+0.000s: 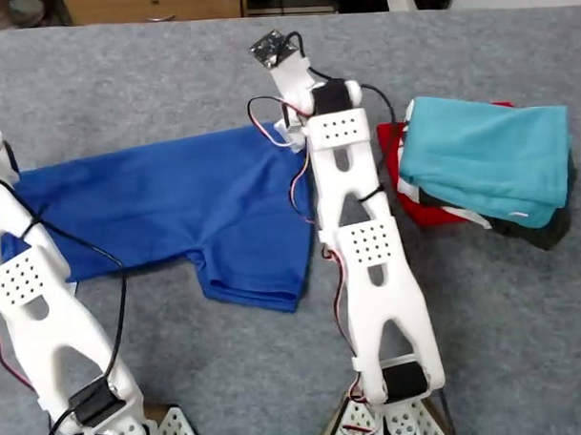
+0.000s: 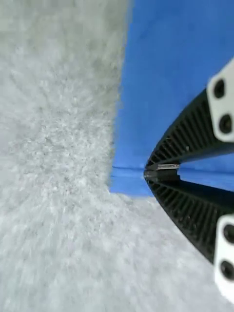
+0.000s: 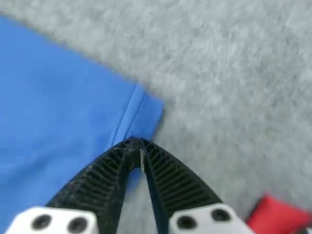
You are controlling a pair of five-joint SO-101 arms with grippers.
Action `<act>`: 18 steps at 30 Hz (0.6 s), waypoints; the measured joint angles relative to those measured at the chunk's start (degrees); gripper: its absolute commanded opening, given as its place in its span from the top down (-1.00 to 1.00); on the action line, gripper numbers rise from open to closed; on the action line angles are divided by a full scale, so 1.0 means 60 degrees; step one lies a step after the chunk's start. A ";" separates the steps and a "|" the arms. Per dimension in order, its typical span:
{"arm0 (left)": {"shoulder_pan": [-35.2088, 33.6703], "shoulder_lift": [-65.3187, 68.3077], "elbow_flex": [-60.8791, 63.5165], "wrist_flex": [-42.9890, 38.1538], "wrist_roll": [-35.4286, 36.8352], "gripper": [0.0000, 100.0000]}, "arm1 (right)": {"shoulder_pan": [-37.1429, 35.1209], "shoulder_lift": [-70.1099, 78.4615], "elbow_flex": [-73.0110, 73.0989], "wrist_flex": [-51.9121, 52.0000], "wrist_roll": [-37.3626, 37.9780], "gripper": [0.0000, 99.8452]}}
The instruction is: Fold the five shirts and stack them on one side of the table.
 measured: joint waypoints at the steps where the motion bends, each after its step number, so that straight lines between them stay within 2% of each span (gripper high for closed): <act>1: 0.0000 -0.0352 0.0000 0.0322 0.0000 0.96 | 0.0015 -0.0264 0.0000 0.0366 0.0000 1.00; 4: 0.0000 -0.1201 0.0132 0.0674 0.0117 0.96 | 0.0000 -0.1055 -0.0015 0.1333 0.0000 1.00; 9: -0.0674 -0.2711 0.1304 0.0733 0.0615 0.96 | -0.0440 -0.2359 0.0176 0.1553 0.0000 1.00; 14: -0.1026 -0.4484 0.4952 0.0733 0.0278 0.96 | -0.1275 -0.3853 0.1949 0.1553 0.0000 1.00; 18: -0.0982 -0.6315 0.8352 0.0703 0.0234 0.96 | -0.1421 -0.4498 0.3663 0.1553 0.0073 1.00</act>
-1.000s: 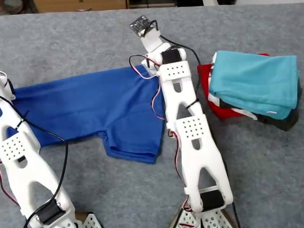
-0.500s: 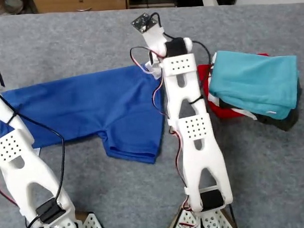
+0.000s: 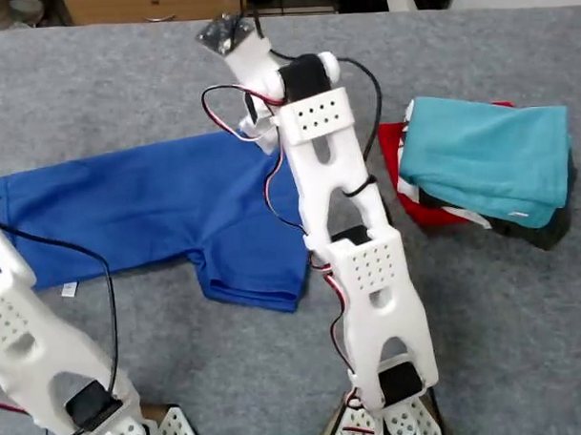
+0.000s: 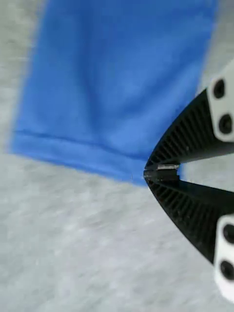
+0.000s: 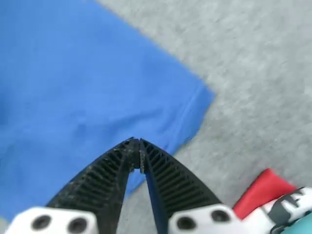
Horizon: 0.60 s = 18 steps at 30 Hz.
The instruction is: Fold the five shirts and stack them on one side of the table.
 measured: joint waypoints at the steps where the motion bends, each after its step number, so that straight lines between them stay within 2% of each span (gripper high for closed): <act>1: 0.0073 -0.0484 0.0821 -0.0103 0.0000 0.96 | 0.0029 -0.0029 0.0366 0.0000 0.0161 1.00; 3: 0.0234 -0.1333 0.2432 -0.0821 -0.0029 0.96 | 0.0029 -0.0029 0.1114 0.0000 0.0454 1.00; 6: 0.0176 -0.2183 0.4835 -0.2681 -0.0044 0.96 | 0.0205 -0.0029 0.2037 -0.0088 0.0601 1.00; 11: 0.0205 -0.2432 0.7766 -0.4996 -0.0044 0.96 | 0.0601 -0.0029 0.2930 -0.0542 0.0615 1.00; 14: 0.0190 -0.2432 0.8088 -0.5773 -0.0147 0.96 | 0.0982 -0.0015 0.3399 -0.1099 0.0615 1.00; 18: 0.0015 -0.2242 0.7927 -0.5934 -0.0527 0.96 | 0.1289 0.0264 0.4161 -0.1993 0.0777 1.00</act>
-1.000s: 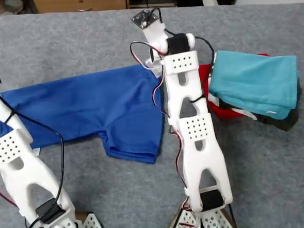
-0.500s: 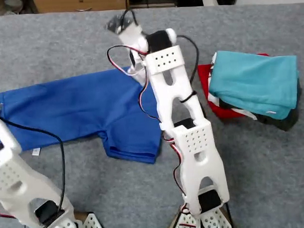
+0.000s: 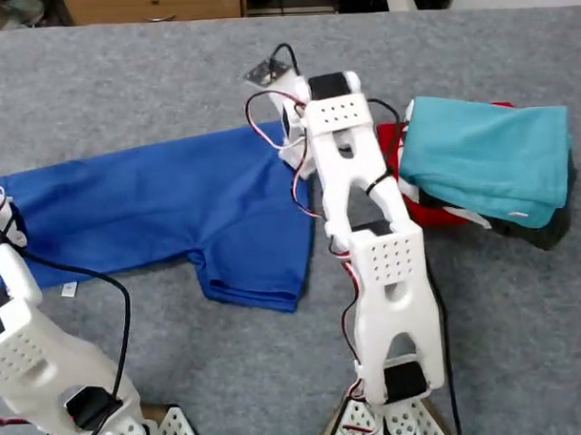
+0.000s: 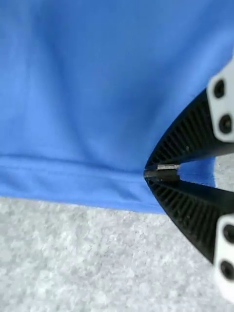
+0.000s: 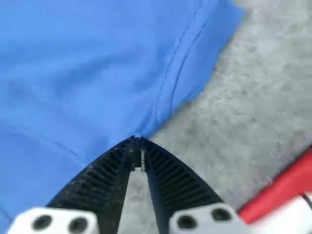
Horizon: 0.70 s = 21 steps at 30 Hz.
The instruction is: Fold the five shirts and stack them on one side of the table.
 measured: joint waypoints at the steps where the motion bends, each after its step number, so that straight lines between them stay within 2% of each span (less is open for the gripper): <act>1: -0.0029 0.0132 -0.0073 -0.0015 -0.0029 0.96 | 0.0015 0.0088 0.0220 -0.0190 0.0117 1.00; 6: -0.0205 0.0689 -0.0659 0.0454 -0.0029 0.96 | 0.0205 0.0176 0.0908 -0.0747 0.0337 1.00; 13: -0.0190 0.0791 -0.1685 0.1216 -0.0029 0.96 | 0.1011 0.0176 0.0777 -0.0601 0.0337 1.00; 17: -0.0190 0.0791 -0.2505 0.1861 -0.0044 0.96 | 0.0923 0.0176 0.0132 0.0190 0.0352 1.00; 21: -0.0190 0.0791 -0.3209 0.2476 -0.0044 0.96 | 0.0337 -0.0044 -0.0484 0.0791 0.0337 1.00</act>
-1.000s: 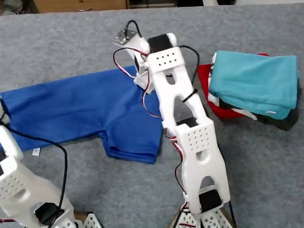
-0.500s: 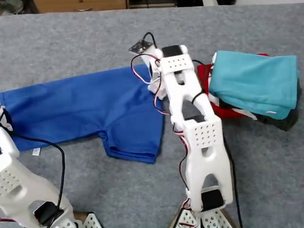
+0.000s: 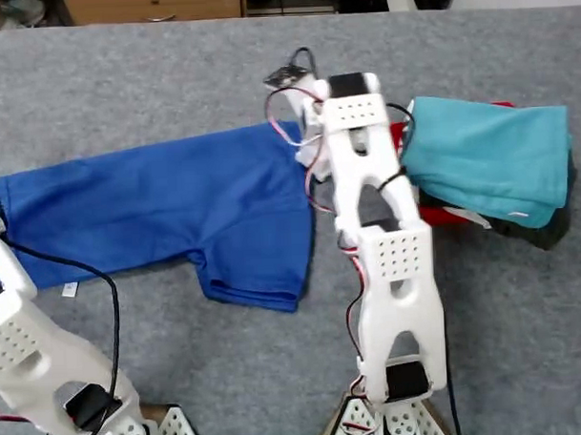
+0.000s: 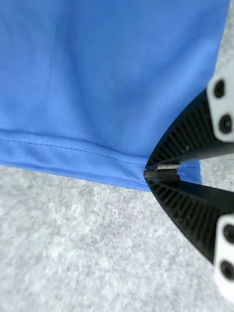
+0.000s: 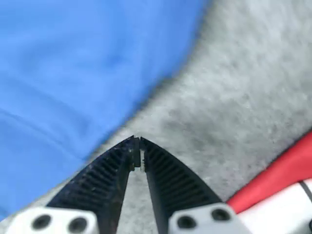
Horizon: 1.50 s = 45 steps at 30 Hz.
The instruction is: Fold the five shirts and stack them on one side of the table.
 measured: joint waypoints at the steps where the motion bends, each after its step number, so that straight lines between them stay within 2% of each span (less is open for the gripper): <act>1: 0.0000 0.0000 -0.0059 0.0088 0.0000 0.96 | -0.0176 -0.0161 -0.0059 0.0073 0.0000 1.00; 6: 0.0000 0.0000 -0.0073 0.0176 0.0000 0.96 | -0.0908 -0.0498 -0.0044 0.0132 0.0015 1.00; 10: 0.0000 0.0000 0.0029 0.0176 0.0000 0.96 | -0.0967 -0.0498 0.1158 -0.0586 0.0015 1.00; 16: 0.0000 0.0000 0.0088 0.0176 -0.0278 0.96 | -0.0498 -0.0806 0.3692 -0.2476 -0.0015 1.00; 26: -0.0015 0.0000 0.0073 0.0176 -0.0601 0.96 | 0.0029 -0.1729 0.4498 -0.2535 -0.0015 1.00; 32: -0.0278 0.0000 -0.0718 0.0938 -0.0601 0.96 | -0.0059 -0.3634 0.4527 -0.1788 0.0000 1.00; 38: -0.0571 -0.0777 -0.0718 0.1128 -0.0601 0.96 | -0.0689 -0.5846 0.5553 -0.1538 0.0015 1.00; 42: -0.0601 -0.1729 0.0234 0.1055 -0.0601 0.96 | -0.0996 -0.7209 0.7223 -0.1993 0.0293 1.00; 45: -0.0601 -0.2520 0.1377 0.0440 -0.0601 0.96 | -0.1040 -0.8264 0.8747 -0.2769 0.0557 1.00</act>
